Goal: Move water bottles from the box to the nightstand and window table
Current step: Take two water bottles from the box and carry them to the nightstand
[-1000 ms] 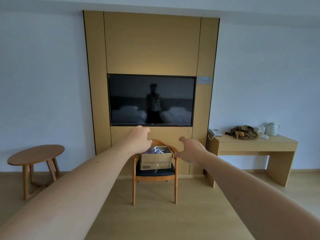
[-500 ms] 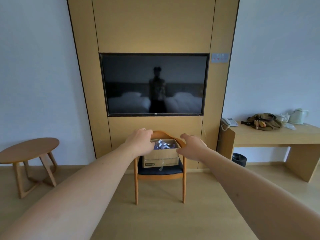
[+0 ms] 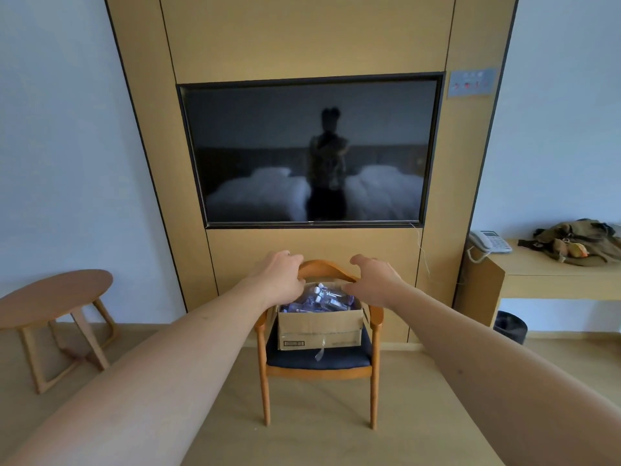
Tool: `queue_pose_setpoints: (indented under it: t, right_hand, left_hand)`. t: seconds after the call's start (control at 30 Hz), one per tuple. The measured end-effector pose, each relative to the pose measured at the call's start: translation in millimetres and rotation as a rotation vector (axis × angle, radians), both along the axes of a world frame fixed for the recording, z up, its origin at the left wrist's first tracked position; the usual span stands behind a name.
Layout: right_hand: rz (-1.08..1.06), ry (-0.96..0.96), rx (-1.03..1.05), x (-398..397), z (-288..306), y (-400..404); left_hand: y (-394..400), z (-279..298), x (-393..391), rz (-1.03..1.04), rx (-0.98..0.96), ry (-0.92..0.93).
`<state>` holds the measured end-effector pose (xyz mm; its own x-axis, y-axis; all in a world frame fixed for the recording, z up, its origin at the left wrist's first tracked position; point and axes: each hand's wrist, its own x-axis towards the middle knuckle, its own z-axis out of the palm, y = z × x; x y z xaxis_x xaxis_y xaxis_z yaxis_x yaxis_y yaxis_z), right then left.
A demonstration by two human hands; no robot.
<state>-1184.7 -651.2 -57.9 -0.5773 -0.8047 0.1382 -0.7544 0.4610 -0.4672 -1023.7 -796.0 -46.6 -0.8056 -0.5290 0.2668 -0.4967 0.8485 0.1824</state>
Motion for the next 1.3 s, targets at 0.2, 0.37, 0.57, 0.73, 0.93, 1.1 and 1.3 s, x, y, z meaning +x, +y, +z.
queue_pose_setpoints:
  t: [0.2, 0.37, 0.57, 0.73, 0.93, 1.1, 1.3]
  right_hand:
    - [-0.012, -0.103, 0.070, -59.0, -39.1, -61.2]
    - [-0.037, -0.107, 0.092, -110.3, -56.2, -138.4]
    - [-0.108, -0.126, 0.102, -174.5, -59.7, -236.7]
    - [-0.155, -0.154, 0.161, -216.4, -82.9, -299.4]
    - [-0.182, -0.259, 0.262, -270.1, -122.8, -342.8]
    - [-0.191, -0.360, 0.308, -332.8, -165.2, -383.5]
    - [-0.161, -0.455, 0.358, -420.3, -234.9, -439.9]
  left_hand:
    - [-68.4, -26.2, -63.6, -0.033, 0.056, -0.029]
    - [-145.8, -41.4, -122.3, -0.045, 0.074, -0.020]
    - [-245.4, -49.0, -197.6, -0.045, 0.102, -0.033]
    - [-311.8, -74.3, -255.0, -0.075, 0.161, -0.066]
    - [-369.6, -128.6, -317.6, -0.091, 0.248, -0.138]
    - [-407.9, -173.7, -379.2, -0.057, 0.323, -0.168]
    - [-454.2, -227.4, -459.2, 0.020, 0.399, -0.292]
